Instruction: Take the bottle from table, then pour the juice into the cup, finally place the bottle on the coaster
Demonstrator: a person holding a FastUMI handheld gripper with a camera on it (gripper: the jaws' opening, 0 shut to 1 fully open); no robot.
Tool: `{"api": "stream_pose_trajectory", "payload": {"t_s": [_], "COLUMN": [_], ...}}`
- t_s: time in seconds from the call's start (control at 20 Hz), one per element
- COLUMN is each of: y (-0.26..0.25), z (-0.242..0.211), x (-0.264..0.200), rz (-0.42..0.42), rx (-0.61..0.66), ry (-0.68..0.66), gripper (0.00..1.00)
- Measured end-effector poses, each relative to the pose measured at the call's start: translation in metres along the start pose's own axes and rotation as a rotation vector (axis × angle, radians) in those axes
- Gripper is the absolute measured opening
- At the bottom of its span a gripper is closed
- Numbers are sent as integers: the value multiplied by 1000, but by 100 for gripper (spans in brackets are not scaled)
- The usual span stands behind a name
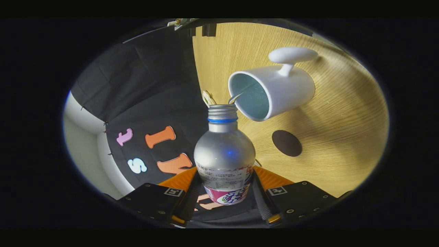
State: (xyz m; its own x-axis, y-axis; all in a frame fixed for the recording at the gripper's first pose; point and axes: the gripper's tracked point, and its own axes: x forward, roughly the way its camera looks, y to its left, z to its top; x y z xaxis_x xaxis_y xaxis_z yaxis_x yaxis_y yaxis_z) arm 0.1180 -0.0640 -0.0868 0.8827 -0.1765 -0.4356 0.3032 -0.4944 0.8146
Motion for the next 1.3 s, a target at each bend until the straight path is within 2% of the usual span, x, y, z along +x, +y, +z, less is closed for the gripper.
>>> {"api": "stream_pose_trajectory", "payload": {"t_s": [1.3], "y": [6], "z": [0], "x": [3], "rz": [-16], "rx": [77], "ry": [-5], "gripper": [74]}}
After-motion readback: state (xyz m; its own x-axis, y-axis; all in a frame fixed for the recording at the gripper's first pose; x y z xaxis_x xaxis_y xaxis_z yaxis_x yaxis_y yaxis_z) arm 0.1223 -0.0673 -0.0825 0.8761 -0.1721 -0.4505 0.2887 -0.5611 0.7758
